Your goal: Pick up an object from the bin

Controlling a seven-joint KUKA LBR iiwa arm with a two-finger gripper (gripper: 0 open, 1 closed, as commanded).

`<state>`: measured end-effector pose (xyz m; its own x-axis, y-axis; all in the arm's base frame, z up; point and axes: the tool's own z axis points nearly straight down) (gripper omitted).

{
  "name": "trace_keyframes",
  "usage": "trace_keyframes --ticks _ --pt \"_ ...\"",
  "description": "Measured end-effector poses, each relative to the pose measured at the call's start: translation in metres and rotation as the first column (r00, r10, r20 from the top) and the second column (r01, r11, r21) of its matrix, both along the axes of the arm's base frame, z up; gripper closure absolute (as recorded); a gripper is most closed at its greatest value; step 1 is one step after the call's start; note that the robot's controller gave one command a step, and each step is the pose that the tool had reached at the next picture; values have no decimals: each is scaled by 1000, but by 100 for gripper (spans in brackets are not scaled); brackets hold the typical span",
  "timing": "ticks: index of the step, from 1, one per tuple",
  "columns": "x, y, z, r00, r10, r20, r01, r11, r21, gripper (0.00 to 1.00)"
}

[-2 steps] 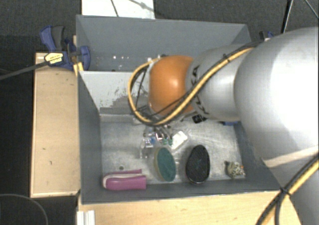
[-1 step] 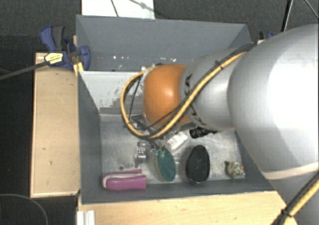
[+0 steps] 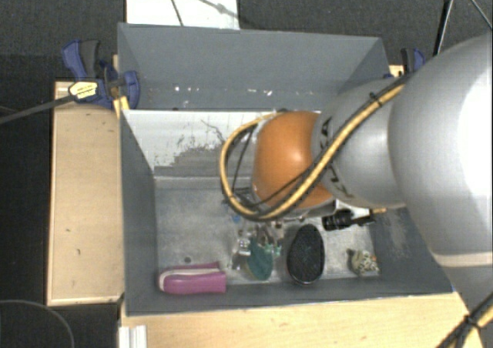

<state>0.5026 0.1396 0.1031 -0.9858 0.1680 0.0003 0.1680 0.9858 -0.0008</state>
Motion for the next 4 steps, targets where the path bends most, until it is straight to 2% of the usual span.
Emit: trace_keyframes --ticks 1,2,3,4 --pt "39 -91 -29 660 751 13 -751 660 -4 0" --pt "41 -91 -27 666 746 16 -746 666 -7 100" --pt "73 -67 48 650 760 11 -760 650 -7 100" --pt "59 -116 68 791 612 1 -612 791 1 100"
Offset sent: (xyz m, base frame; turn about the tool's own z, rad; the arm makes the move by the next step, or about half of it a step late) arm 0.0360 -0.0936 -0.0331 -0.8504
